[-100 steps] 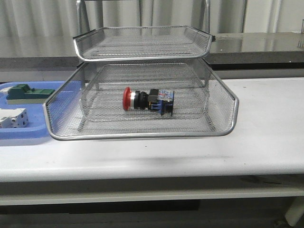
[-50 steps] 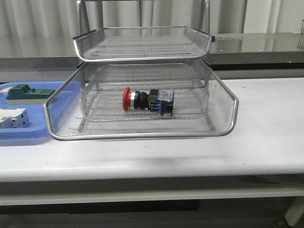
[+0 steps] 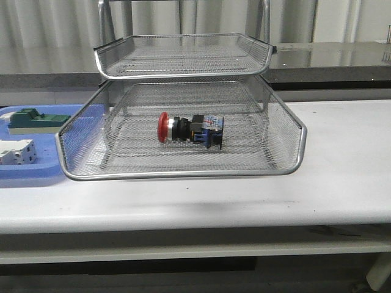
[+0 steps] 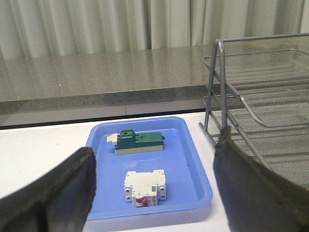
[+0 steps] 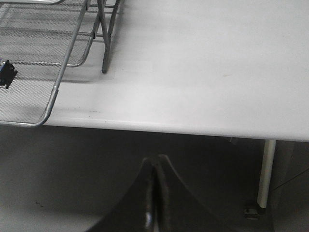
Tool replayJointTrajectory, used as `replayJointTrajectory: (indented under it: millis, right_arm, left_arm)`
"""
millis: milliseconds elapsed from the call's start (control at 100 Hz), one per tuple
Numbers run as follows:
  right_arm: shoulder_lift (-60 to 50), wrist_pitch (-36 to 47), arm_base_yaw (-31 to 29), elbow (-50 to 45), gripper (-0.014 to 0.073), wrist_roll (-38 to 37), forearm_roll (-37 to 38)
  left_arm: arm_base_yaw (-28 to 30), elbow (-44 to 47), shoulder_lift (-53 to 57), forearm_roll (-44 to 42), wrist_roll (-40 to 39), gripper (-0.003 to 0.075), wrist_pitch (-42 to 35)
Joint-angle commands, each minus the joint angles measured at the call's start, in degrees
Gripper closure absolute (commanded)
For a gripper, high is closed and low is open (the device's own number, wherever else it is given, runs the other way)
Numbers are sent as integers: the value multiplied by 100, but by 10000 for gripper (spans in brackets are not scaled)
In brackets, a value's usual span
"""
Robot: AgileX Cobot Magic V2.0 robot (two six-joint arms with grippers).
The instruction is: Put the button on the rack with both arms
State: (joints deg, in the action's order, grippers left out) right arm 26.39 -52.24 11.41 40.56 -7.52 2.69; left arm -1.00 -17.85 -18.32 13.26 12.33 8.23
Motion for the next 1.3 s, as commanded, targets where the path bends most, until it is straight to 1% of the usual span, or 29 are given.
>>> replayJointTrajectory:
  millis: [0,120,240,290,840,1050,1170,1290]
  right_arm:
    - [19,322,-41,134,660,32,76]
    - [19,322,-41,134,660,32,76]
    - [19,322,-41,134,660,32,76]
    - [19,322,-41,134,660,32,76]
    - [19,366,-41,134,660,32,76]
    - [73,855,-41,134,659,32,-74]
    - [336,973,-41,134,659,32,-216]
    - [960,925,-29,134,659,32,-567]
  left_arm:
    - [10,-172,-42,69,-60,314,-474]
    - [10,-172,-42,69,-60,489,-474]
    - [10,-172,-42,69,-60,684,-474]
    - [10,-172,-42,69,-60,741,-474]
    - [10,-172,-42,69,-60,741,-474]
    - [10,-172,-42,69,-60,741,-474]
    - [10,-172,-42,69,-60,741,-474]
    - [10,-172,-42,69,-60,741,-474]
